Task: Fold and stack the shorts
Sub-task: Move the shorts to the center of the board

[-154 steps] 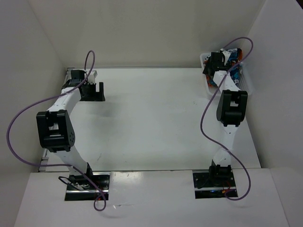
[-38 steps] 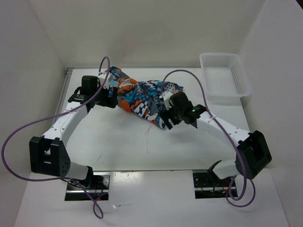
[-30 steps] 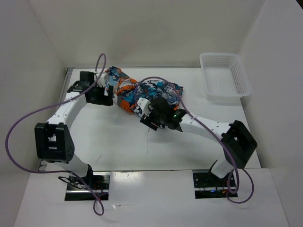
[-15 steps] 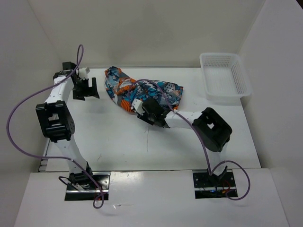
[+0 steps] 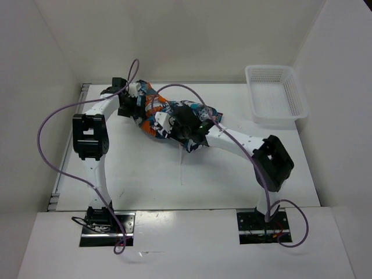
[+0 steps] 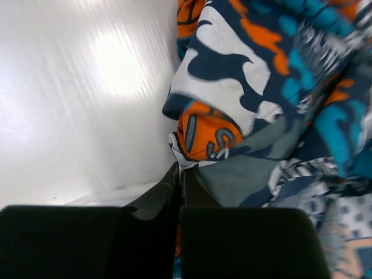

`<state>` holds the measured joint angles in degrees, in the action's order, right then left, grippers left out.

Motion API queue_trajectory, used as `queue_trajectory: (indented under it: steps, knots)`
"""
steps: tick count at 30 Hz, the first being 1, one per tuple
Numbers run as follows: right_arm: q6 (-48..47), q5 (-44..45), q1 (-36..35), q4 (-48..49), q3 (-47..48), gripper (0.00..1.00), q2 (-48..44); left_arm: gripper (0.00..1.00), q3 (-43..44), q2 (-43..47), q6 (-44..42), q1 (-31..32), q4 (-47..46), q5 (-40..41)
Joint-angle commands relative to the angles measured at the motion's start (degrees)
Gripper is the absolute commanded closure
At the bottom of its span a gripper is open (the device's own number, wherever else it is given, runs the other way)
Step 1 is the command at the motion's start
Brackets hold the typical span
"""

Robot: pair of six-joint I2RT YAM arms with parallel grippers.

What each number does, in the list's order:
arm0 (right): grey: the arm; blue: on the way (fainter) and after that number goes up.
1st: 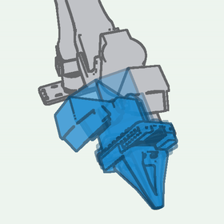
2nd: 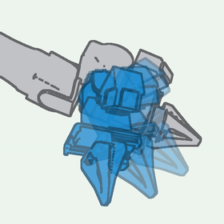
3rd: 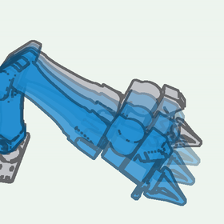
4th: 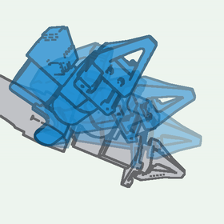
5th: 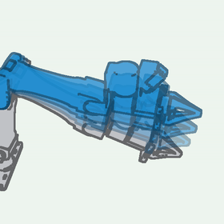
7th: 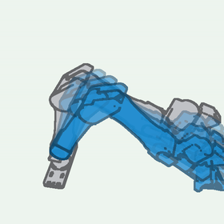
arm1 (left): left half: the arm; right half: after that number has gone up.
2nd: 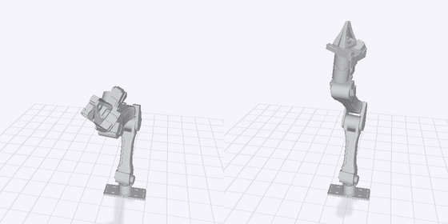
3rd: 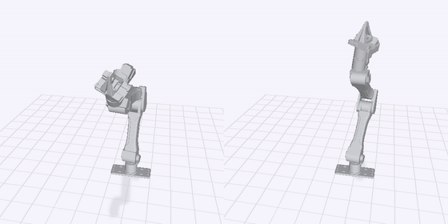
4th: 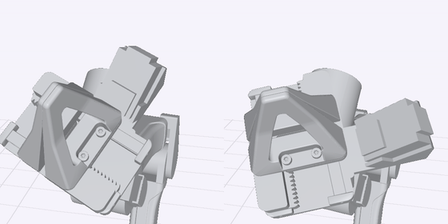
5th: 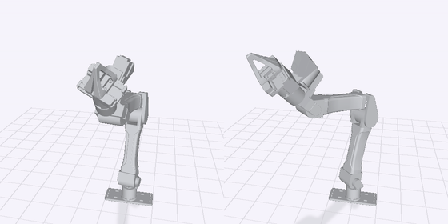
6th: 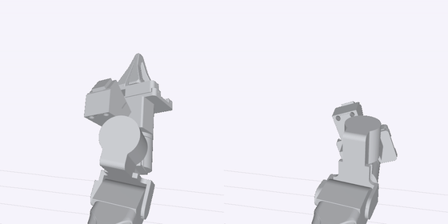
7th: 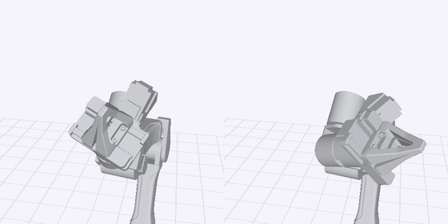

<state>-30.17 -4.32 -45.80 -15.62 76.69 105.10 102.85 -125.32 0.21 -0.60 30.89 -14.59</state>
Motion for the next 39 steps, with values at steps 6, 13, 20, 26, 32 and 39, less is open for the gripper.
queue_trajectory:
  steps: [6, 13, 20, 26, 32, 39]
  knots:
    - [-1.5, -14.0, 1.1, -3.5, 5.6, 1.00, -10.5, 0.00, -3.2, -1.8, -0.2, 1.3, -5.2, 0.7]
    - [4.9, -20.1, 4.2, -3.5, 10.2, 1.00, -13.2, 0.99, -4.8, -1.5, -0.2, 2.6, -3.2, -8.7]
    - [12.8, -26.8, 9.6, -2.3, 15.1, 1.00, -19.0, 1.00, -8.3, 15.6, -0.2, -3.1, 1.9, -9.9]
    - [23.0, -35.5, 12.5, 0.7, 12.4, 1.00, -25.9, 1.00, -5.3, 34.2, -0.2, -9.7, 10.0, -9.2]
    - [33.1, -41.7, 12.5, 5.6, 8.3, 1.00, -32.6, 1.00, 6.4, 43.5, -0.2, -17.6, 13.0, -12.1]
    - [37.0, -40.3, 13.4, 6.4, 2.3, 1.00, -36.9, 1.00, 18.9, 40.1, -0.2, -22.4, 11.2, -14.2]
